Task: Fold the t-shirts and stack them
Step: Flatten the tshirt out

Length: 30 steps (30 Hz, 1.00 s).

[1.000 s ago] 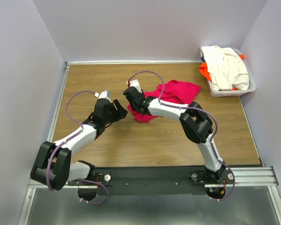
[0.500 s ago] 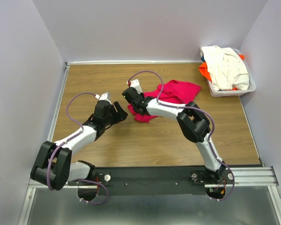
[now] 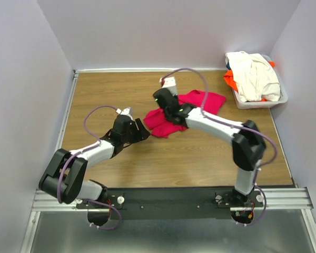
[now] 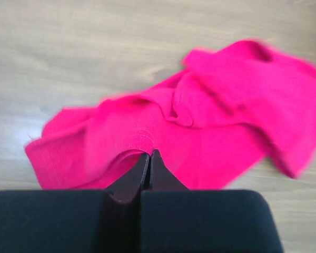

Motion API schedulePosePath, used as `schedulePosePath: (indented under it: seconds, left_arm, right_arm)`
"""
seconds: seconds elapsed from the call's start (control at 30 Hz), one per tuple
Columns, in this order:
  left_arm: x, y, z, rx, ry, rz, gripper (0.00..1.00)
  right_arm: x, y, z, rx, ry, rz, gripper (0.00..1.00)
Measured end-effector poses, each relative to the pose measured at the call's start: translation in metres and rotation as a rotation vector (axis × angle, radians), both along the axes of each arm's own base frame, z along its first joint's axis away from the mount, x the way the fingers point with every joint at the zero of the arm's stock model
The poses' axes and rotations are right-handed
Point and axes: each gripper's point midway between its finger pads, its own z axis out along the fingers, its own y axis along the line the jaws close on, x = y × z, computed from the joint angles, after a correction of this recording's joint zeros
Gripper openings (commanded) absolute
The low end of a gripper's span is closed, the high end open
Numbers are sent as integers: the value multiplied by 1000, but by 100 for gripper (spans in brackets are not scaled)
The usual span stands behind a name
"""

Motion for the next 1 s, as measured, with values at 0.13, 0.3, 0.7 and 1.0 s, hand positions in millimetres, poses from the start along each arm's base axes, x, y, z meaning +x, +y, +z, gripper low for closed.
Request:
schedulePosePath:
  seconds: [0.13,0.3,0.7,1.0]
  left_arm:
    - [-6,-13,-9,4,27,-39,65]
    - [0,-29,-11,0,34,-65,63]
    - [18,-48,-5,-9,22,-82,55]
    - [17,-58,-13,12,52,-88,54]
  right_arm:
    - [-7,-43,65,97,-94,-71,0]
    - [-21,-98,115,174,-178,-173,0]
    - [-47,-160,142,190,-223,-284,0]
    - [-51,-173,150,187,-233,-307,0]
